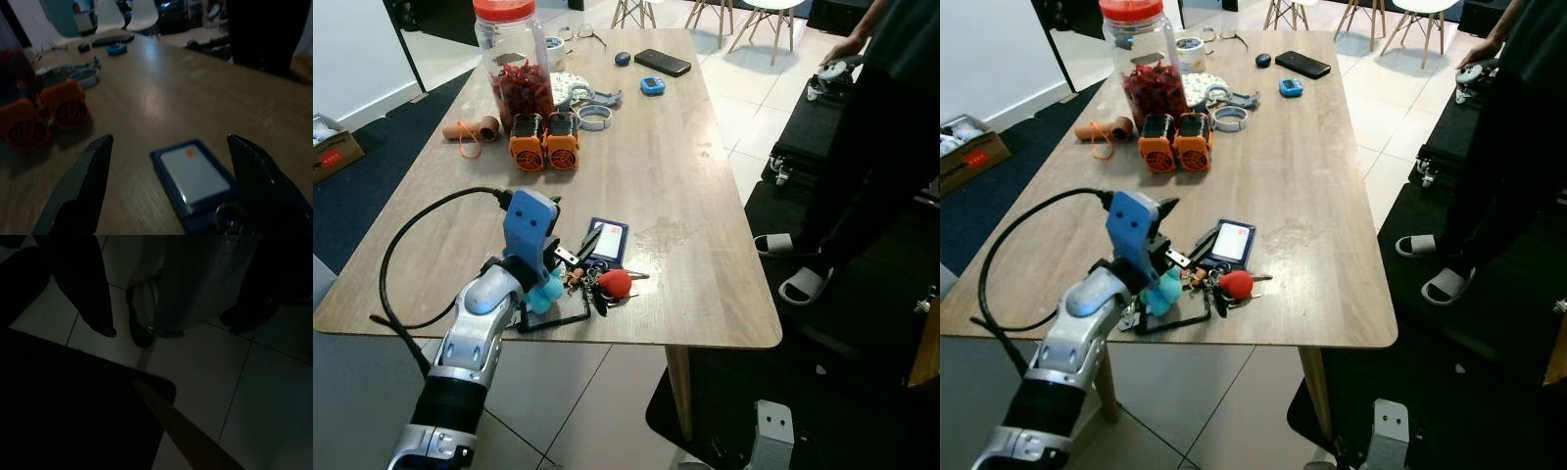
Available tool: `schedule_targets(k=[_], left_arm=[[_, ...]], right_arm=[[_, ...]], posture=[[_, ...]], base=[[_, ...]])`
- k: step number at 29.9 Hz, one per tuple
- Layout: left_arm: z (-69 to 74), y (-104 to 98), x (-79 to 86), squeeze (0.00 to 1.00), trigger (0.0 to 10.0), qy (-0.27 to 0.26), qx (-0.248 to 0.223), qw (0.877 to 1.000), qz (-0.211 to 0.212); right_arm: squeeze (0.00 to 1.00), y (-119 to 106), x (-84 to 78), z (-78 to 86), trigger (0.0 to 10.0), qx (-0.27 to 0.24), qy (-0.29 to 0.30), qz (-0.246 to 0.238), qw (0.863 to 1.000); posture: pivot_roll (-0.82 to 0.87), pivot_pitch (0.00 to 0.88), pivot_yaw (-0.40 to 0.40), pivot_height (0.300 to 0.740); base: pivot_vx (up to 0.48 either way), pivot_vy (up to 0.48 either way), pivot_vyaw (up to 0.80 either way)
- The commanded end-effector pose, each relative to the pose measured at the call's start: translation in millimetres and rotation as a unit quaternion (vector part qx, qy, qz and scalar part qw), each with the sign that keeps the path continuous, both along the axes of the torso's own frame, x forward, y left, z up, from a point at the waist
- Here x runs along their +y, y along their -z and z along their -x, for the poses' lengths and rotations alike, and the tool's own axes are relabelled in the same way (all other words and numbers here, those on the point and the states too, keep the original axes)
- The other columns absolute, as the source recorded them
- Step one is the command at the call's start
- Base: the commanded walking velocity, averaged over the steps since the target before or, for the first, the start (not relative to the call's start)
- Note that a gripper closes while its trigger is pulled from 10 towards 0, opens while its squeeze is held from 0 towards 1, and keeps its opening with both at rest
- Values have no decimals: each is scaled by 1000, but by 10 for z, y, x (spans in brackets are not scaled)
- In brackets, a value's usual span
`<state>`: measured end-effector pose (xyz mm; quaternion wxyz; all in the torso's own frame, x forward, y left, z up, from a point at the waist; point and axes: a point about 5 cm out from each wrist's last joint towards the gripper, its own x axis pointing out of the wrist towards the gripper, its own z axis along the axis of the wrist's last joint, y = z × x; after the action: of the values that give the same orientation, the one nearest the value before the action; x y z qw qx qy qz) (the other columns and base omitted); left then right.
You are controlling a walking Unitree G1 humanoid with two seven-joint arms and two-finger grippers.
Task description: Hang keys on a hook
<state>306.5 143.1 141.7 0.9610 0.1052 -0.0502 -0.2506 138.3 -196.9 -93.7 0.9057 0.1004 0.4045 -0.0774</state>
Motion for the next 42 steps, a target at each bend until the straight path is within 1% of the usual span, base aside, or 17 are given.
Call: schedule_targets(k=[1,2,4,9,15,16,17,19,22,29,30,32,37,38,39,41,42], left_arm=[[25,59,59,0,10000,-10,5,999,-36],[33,70,69,0,10000,-14,3,999,-45],[33,70,69,0,10000,-14,3,999,-45],[75,161,164,0,10000,-20,3,996,-82],[92,208,230,0,10000,-19,7,994,-105],[97,225,256,0,10000,-17,11,993,-116],[107,260,316,0,10000,-15,18,990,-139],[111,273,338,0,10000,-14,22,989,-147],[143,329,404,0,10000,1,37,984,-176],[183,394,450,0,10000,24,64,979,-193],[195,414,452,0,10000,31,74,978,-193],[208,452,446,0,10000,39,97,978,-182],[200,459,437,0,10000,35,106,979,-170],[191,458,435,0,9608,33,109,980,-166],[183,457,434,0,6510,32,111,980,-163],[183,457,434,0,6510,32,111,980,-163],[162,451,435,0,2902,28,116,980,-159]], right_arm=[[0,13,29,29,10000,2,2,-3,1000],[0,14,32,30,10000,2,2,-4,1000],[0,14,32,30,10000,2,2,-4,1000],[0,16,39,32,10000,3,2,-5,1000],[0,16,31,33,10000,3,2,-4,1000],[0,15,28,33,10000,4,2,-4,1000],[0,14,20,31,10000,4,1,-3,1000],[0,14,18,30,10000,4,2,-3,1000],[0,12,19,24,10000,3,1,-3,1000],[0,10,33,11,10000,3,1,-4,1000],[0,11,42,9,10000,3,0,-5,1000],[0,13,56,10,10000,3,-1,-7,1000],[0,13,54,11,10000,3,0,-7,1000],[0,14,53,13,10000,3,1,-7,1000],[0,15,53,14,10000,3,2,-8,1000],[0,15,53,14,10000,3,2,-8,1000],[0,15,50,16,10000,3,4,-9,1000]], posture=[[37,70,29,740],[38,71,30,740],[38,71,30,740],[36,70,32,740],[37,69,28,740],[37,69,28,740],[38,69,28,740],[40,66,28,740],[41,65,29,740],[46,58,30,740],[46,58,31,740],[46,56,32,740],[44,54,34,740],[44,54,34,740],[44,54,34,740],[44,54,34,740],[45,54,35,740]], base=[[0,0,0],[0,0,0],[0,0,0],[0,0,0],[0,0,0],[0,0,0],[0,0,0],[0,0,0],[0,0,0],[0,0,0],[0,0,0],[0,0,0],[0,0,0],[0,0,0],[0,0,0],[0,0,0],[0,0,0]])
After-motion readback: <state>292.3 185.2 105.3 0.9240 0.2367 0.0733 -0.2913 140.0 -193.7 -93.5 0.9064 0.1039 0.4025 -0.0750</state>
